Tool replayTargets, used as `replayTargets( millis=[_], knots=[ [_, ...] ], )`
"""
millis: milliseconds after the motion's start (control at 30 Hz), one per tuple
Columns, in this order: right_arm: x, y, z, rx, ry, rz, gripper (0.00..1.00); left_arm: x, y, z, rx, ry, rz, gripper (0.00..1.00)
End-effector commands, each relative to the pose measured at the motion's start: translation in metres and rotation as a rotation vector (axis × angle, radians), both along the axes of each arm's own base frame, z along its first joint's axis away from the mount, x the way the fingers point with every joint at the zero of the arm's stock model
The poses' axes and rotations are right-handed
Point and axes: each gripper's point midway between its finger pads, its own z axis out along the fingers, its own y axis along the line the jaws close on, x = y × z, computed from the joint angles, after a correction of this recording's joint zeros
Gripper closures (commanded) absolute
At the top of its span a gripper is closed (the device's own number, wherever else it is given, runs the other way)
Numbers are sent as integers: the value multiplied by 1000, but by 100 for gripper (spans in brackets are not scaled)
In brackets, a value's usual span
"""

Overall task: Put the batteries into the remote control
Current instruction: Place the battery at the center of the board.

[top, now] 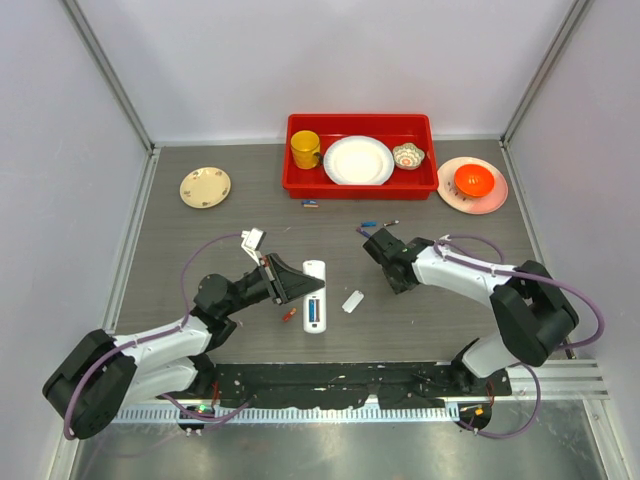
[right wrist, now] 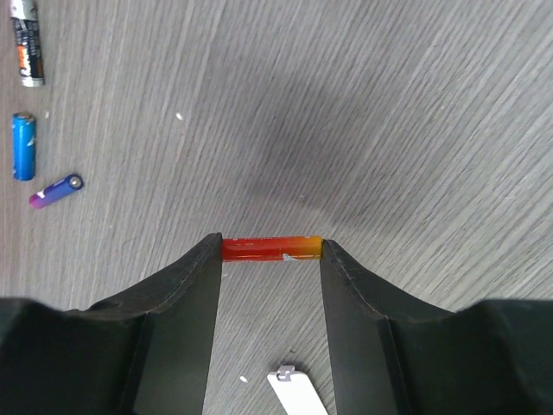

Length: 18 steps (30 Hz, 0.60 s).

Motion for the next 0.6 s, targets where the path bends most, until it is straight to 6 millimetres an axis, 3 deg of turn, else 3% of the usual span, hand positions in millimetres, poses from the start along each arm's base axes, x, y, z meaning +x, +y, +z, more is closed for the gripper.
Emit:
replayTargets(
  millis=[0, 200, 567],
  knots=[
    [1, -13, 2, -70, -9, -62, 89, -4, 3, 26, -71, -86, 7, 100],
    [-1, -14, -7, -75, 9, -54, 85, -3, 3, 24, -65, -82, 6, 100],
    [-7, -8, -27, -51, 78, 8, 67, -2, 3, 21, -63, -65, 8, 100]
  ],
)
